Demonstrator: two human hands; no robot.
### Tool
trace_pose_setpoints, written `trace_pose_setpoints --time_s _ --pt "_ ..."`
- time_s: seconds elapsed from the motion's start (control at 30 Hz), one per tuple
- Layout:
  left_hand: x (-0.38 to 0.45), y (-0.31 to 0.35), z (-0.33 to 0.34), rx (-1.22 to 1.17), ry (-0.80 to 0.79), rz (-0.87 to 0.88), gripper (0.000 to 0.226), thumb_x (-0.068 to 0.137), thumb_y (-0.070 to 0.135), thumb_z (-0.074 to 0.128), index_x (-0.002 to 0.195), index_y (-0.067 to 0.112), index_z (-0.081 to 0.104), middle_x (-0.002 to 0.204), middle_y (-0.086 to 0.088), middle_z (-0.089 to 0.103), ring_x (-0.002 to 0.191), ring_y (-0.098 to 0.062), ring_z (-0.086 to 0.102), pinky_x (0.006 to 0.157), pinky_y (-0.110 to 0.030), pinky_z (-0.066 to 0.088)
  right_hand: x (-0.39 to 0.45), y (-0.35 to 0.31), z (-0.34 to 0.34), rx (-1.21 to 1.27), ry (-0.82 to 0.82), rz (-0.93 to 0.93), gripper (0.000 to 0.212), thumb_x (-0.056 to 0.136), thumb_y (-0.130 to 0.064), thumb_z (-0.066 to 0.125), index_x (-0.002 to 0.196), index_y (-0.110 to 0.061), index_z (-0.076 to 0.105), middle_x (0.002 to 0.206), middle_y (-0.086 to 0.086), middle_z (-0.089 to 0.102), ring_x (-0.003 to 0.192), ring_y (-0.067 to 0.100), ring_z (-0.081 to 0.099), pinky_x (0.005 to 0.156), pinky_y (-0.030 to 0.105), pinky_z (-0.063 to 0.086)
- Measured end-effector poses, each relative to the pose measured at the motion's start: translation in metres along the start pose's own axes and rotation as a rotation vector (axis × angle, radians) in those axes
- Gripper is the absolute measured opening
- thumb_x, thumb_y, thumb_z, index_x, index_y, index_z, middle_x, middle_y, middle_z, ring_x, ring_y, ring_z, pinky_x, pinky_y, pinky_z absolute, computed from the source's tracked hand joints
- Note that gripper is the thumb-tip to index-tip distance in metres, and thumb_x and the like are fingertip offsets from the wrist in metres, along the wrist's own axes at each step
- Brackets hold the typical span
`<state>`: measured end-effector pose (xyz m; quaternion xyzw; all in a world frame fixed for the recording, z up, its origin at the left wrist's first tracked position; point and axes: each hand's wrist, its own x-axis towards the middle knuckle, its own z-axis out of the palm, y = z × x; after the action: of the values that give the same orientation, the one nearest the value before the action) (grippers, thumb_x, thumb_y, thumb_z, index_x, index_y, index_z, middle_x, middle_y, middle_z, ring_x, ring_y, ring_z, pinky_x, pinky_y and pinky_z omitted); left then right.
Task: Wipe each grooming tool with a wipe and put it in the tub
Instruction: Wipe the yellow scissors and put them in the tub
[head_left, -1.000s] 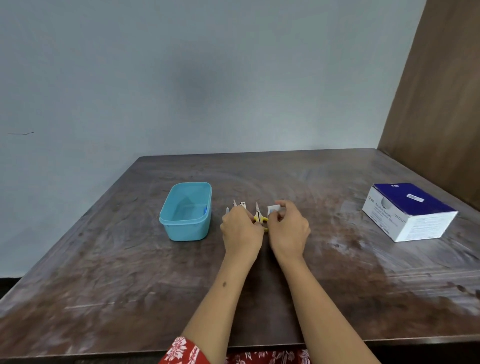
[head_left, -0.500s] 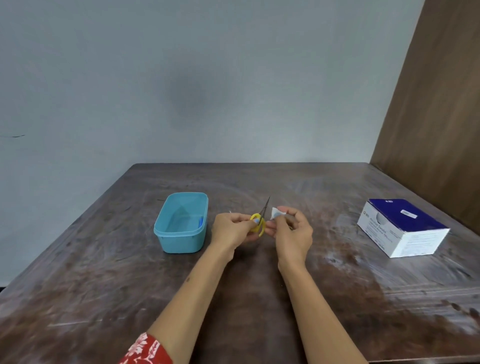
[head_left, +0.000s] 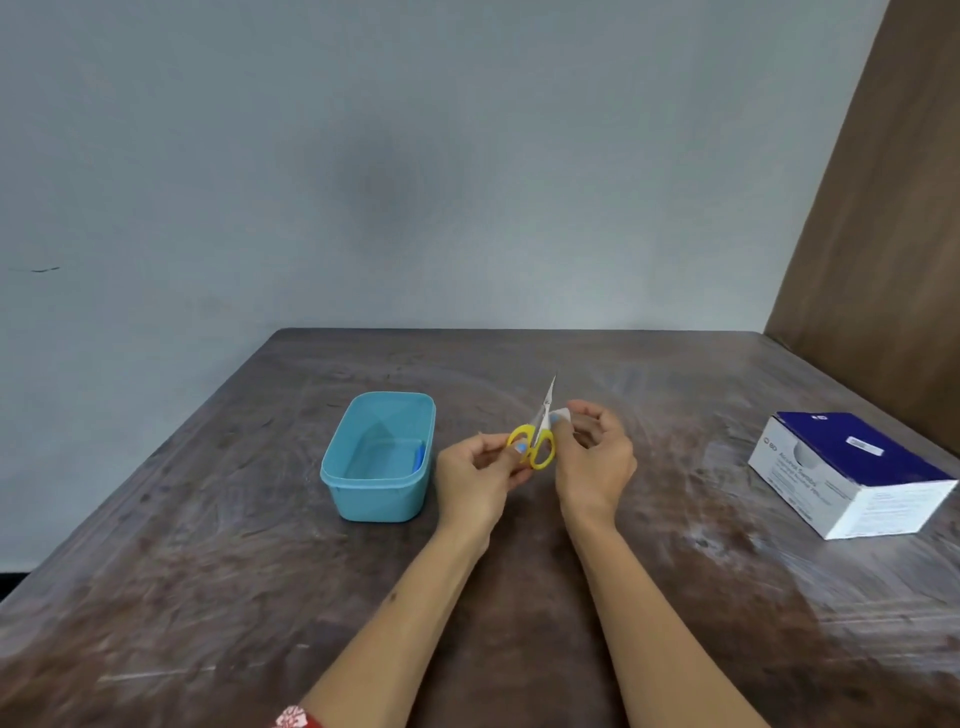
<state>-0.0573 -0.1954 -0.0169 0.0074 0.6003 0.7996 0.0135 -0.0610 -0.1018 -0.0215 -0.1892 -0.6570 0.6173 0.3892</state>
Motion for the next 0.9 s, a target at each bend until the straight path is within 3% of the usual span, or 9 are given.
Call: trace_pose_setpoints --time_s 0.17,0.33,0.4,0.53,0.6,0.73,0.9 --pt "-0.001 -0.002 -0.001 -0.064 0.004 -0.034 0.006 0.081 0.0 0.067 0.086 0.002 0.068 0.075 -0.007 0.072 0.071 -0.014 0.07 0.065 -0.023 0.059 -0.002 -0.001 -0.002 0.0 0.014 -0.097 0.012 0.084 -0.008 0.065 0.093 -0.017 0.067 0.08 -0.005 0.068 0.074 0.002 0.065 0.069 0.011 0.051" --pt "-0.006 -0.004 -0.002 -0.063 -0.08 -0.026 0.018 0.083 -0.003 0.063 0.098 0.002 0.068 0.088 -0.011 0.071 0.083 -0.018 0.069 0.07 -0.024 0.059 -0.005 -0.003 -0.003 -0.047 -0.011 -0.156 0.016 0.086 -0.003 0.062 0.093 -0.013 0.072 0.077 -0.006 0.068 0.069 0.003 0.065 0.071 0.024 0.055" --pt "-0.007 -0.003 -0.002 -0.064 -0.109 -0.033 0.016 0.082 -0.003 0.063 0.096 0.003 0.069 0.09 -0.013 0.071 0.084 -0.02 0.069 0.069 -0.024 0.059 -0.006 -0.004 -0.005 -0.069 -0.019 -0.177 0.018 0.085 -0.002 0.061 0.094 -0.012 0.072 0.079 -0.005 0.068 0.071 0.004 0.064 0.073 0.023 0.054" --pt "-0.005 -0.004 -0.004 -0.013 -0.064 -0.019 0.013 0.082 -0.002 0.064 0.092 0.005 0.069 0.087 -0.013 0.071 0.083 -0.021 0.07 0.067 -0.024 0.058 -0.013 -0.008 -0.009 -0.08 -0.041 -0.247 0.018 0.085 -0.001 0.061 0.095 -0.01 0.073 0.081 -0.004 0.068 0.072 0.002 0.063 0.068 0.003 0.045" --pt "-0.005 -0.004 -0.004 -0.008 -0.059 -0.015 0.013 0.082 -0.002 0.064 0.093 0.003 0.068 0.083 -0.012 0.071 0.08 -0.02 0.069 0.066 -0.023 0.058 -0.016 -0.008 -0.007 -0.107 -0.075 -0.292 0.017 0.085 -0.001 0.062 0.096 -0.008 0.073 0.082 -0.001 0.07 0.07 -0.001 0.061 0.066 0.001 0.044" --pt "-0.01 0.001 -0.004 0.01 -0.077 0.005 0.012 0.084 -0.004 0.061 0.09 0.005 0.066 0.076 -0.005 0.069 0.064 -0.008 0.069 0.058 -0.018 0.056 -0.024 -0.008 -0.006 -0.166 -0.123 -0.391 0.021 0.086 -0.008 0.061 0.104 -0.008 0.072 0.086 0.005 0.074 0.074 0.009 0.067 0.074 0.026 0.056" --pt "-0.011 0.003 -0.007 0.034 -0.069 0.04 0.013 0.085 0.0 0.061 0.089 0.011 0.066 0.078 -0.003 0.07 0.065 -0.005 0.069 0.057 -0.018 0.055 -0.032 -0.008 -0.006 -0.199 -0.157 -0.415 0.038 0.086 -0.015 0.044 0.123 -0.022 0.052 0.061 0.005 0.066 0.049 0.021 0.06 0.051 0.044 0.053"
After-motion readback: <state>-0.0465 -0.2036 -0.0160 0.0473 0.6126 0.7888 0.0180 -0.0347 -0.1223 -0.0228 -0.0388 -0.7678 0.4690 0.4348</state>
